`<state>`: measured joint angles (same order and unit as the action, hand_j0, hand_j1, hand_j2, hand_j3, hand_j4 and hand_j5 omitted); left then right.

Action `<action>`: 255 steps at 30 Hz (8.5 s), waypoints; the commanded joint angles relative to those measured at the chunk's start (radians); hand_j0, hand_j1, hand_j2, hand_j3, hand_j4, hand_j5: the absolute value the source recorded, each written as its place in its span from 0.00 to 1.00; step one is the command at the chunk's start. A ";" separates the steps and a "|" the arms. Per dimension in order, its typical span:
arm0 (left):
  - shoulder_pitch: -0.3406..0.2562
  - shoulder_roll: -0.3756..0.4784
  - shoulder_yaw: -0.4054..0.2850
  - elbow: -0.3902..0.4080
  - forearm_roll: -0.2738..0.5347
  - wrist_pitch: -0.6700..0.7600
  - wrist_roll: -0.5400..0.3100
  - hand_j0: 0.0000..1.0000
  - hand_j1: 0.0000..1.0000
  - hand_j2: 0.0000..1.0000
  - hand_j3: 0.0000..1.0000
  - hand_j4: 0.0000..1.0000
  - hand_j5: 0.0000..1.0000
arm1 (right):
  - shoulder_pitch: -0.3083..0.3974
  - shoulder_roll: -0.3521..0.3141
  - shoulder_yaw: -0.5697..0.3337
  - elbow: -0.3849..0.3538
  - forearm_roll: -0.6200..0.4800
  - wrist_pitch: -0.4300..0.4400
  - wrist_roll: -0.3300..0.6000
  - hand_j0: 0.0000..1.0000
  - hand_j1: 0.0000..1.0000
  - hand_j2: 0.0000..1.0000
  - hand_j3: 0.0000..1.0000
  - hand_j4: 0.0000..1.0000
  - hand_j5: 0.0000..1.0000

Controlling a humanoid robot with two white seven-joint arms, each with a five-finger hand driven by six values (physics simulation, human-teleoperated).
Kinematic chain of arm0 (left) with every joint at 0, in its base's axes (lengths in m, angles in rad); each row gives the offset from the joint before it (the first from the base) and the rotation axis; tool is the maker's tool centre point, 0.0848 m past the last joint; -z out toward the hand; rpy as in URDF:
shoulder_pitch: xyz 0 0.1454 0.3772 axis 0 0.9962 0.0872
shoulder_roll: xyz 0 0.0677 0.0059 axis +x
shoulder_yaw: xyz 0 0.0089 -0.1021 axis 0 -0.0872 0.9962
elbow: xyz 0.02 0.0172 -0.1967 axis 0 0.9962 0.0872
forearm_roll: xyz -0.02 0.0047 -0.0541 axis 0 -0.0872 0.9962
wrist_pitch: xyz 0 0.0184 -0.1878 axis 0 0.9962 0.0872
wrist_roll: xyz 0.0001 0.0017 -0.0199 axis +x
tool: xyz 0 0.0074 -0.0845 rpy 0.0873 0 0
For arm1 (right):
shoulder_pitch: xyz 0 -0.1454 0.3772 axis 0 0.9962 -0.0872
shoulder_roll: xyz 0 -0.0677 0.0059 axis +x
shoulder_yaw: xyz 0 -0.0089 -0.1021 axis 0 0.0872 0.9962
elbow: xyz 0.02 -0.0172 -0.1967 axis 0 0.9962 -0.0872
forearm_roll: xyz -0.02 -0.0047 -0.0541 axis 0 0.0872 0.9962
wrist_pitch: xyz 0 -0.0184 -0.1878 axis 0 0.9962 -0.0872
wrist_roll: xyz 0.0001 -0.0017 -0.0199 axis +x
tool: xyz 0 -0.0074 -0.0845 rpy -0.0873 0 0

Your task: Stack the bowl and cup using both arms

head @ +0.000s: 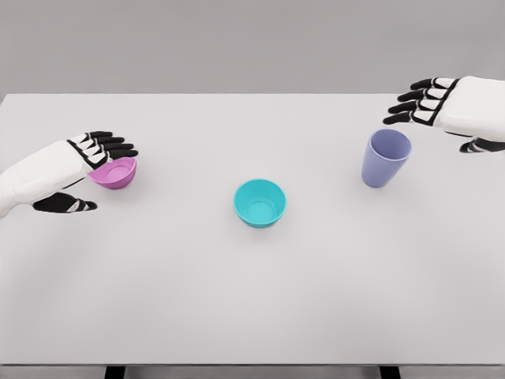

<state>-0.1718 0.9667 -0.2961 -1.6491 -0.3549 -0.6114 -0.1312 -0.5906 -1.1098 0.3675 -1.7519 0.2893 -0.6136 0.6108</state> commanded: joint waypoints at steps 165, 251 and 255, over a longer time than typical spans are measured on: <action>-0.741 -0.315 -0.669 0.017 0.016 0.174 -0.480 0.67 0.67 0.67 0.67 0.67 0.67 | 0.011 0.093 -0.142 0.008 -0.038 0.003 0.000 1.00 1.00 1.00 1.00 1.00 1.00; -0.712 -0.166 -0.508 0.018 0.738 0.124 -0.480 1.00 1.00 1.00 1.00 1.00 1.00 | 0.046 0.033 -0.220 0.078 -0.160 0.003 0.000 1.00 1.00 1.00 1.00 1.00 1.00; -0.606 -0.008 -0.505 0.023 1.045 0.097 -0.480 1.00 1.00 1.00 1.00 1.00 1.00 | 0.034 -0.027 -0.061 0.038 -0.156 0.003 0.000 1.00 1.00 1.00 1.00 1.00 1.00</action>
<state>-0.7548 0.8748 -0.8091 -1.6250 0.5065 -0.5027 -0.6111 -0.5569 -1.1181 0.2355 -1.6961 0.1527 -0.6135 0.6114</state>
